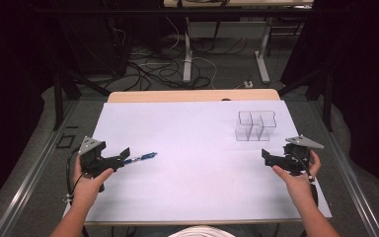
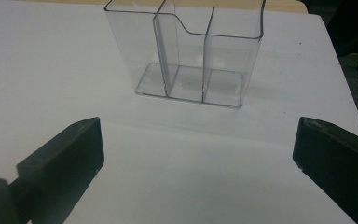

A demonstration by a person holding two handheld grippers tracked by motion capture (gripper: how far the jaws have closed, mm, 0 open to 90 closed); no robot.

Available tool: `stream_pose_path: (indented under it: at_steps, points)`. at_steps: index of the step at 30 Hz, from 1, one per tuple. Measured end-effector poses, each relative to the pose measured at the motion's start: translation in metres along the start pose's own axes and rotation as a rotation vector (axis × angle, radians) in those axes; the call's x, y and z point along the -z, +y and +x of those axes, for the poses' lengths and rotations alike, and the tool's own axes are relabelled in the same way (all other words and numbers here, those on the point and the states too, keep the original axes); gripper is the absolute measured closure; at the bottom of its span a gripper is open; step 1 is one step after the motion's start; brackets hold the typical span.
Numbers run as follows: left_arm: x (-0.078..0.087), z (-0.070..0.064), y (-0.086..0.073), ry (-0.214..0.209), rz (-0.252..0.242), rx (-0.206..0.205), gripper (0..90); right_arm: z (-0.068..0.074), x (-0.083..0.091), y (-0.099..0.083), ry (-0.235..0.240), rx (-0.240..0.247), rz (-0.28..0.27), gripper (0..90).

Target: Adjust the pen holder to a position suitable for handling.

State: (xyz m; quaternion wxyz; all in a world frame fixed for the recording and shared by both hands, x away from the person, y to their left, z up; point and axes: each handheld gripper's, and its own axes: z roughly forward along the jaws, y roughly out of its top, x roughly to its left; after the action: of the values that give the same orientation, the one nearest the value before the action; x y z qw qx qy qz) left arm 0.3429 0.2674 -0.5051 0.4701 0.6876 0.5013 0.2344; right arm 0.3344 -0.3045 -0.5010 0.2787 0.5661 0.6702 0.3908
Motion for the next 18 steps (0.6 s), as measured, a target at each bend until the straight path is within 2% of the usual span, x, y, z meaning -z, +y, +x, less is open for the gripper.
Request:
stream_pose_path:
  at_steps: [2, 4, 6, 9, 10, 13, 18]
  points:
    - [0.0, 0.0, -0.001, 0.008, -0.001, -0.016, 0.1, -0.001, 0.0, 0.001, -0.009, 0.018, -0.001, 7.5]
    - [0.0, 0.0, -0.002, 0.021, 0.002, -0.025, 0.1, -0.001, -0.001, 0.001, -0.011, 0.017, 0.0, 8.4]
    - [0.0, 0.002, -0.002, 0.024, 0.003, -0.019, 0.1, -0.002, -0.001, 0.001, -0.014, 0.026, -0.01, 14.8]
    - [-0.001, 0.003, -0.002, 0.033, 0.012, -0.012, 0.1, -0.003, -0.002, 0.002, -0.019, 0.034, -0.012, 15.2]
    - [-0.001, 0.004, -0.002, 0.026, 0.011, -0.014, 0.1, -0.005, -0.004, 0.002, -0.019, 0.042, -0.011, 18.1]
    - [-0.001, 0.004, -0.002, 0.045, 0.009, -0.014, 0.1, -0.006, -0.005, 0.002, -0.022, 0.043, -0.019, 22.9]
    - [0.003, 0.008, -0.006, 0.049, -0.002, -0.001, 0.1, -0.011, -0.005, 0.005, -0.036, 0.074, -0.059, 33.3]
